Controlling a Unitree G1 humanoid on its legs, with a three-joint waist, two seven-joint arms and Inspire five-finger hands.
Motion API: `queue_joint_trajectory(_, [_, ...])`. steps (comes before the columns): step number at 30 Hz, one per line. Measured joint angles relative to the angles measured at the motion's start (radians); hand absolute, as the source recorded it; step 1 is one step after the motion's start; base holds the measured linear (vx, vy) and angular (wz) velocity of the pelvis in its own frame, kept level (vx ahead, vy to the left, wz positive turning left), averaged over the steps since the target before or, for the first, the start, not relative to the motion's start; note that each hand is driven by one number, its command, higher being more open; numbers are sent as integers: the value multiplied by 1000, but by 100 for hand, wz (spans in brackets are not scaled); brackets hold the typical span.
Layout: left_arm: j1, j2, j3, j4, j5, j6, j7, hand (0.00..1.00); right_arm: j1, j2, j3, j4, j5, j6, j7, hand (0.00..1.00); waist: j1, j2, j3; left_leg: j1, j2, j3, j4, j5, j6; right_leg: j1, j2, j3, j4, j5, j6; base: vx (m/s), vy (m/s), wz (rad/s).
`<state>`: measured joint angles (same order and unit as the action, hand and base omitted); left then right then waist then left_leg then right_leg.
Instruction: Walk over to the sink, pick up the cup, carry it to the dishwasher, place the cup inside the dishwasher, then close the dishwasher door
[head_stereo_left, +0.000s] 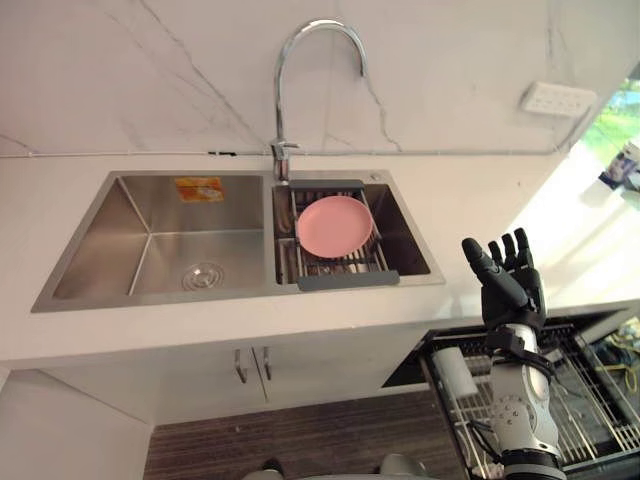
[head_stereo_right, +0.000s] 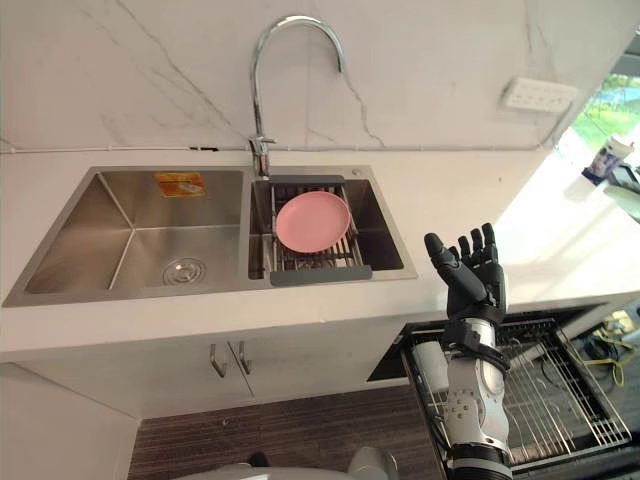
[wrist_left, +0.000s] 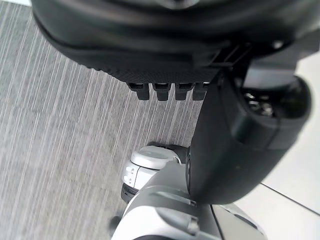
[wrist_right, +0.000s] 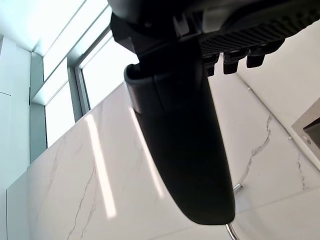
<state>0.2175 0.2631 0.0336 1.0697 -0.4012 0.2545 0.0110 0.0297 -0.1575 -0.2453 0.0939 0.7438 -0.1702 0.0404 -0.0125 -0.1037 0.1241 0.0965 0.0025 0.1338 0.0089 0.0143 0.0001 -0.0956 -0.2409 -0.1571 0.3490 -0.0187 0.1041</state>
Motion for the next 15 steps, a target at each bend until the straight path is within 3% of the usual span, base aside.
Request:
queue_joint_trajectory(1, [-2, 4, 1, 2, 2, 2, -1, 100, -2, -4, 1, -1, 0, 0, 9, 100, 2, -17, -5, 0, -12, -5, 8, -9, -3, 8, -13, -18, -21, -8, 9, 190, -174, 30])
queue_joint_trajectory(2, [-4, -6, 2, -3, 10, 7, -3, 100, -10, -8, 1, -2, 0, 0, 18, 100, 8, -10, -11, -18, -7, -7, 28, -25, -10, 32, -3, -9, -76, -15, 19, 142, -156, -3])
queue_joint_trajectory(6, [-18, -18, 10, -3, 57, 14, -16, 100, -27, -20, -9, -4, -2, -6, 12, 100, 3, 23, -3, -50, 41, -7, 53, -42, -35, 64, 52, -26, -197, 12, 5, 104, -91, -4])
queue_joint_trajectory(7, [-25, -63, 1, 29, 127, 10, -19, 100, -16, -40, -24, -92, -1, -29, 25, 100, -16, 72, -8, 37, 32, 14, -26, -45, -36, 148, 66, -13, -290, 32, 15, 38, -38, 0])
queue_joint_trajectory(12, [-24, -63, 1, 30, 127, 10, -19, 100, -16, -40, -20, -92, -1, -29, 25, 100, -14, 73, -9, 28, 32, 8, -12, -47, -36, 150, 64, -20, -290, 32, 15, -4, 0, 5])
queue_joint_trajectory(15, [-25, -64, 5, 26, 131, 5, -20, 100, -18, -39, 10, -93, 1, -29, 20, 100, -10, 77, -7, -43, 47, -2, 114, -97, -39, 154, 64, -52, -290, 32, 15, -52, -6, 22])
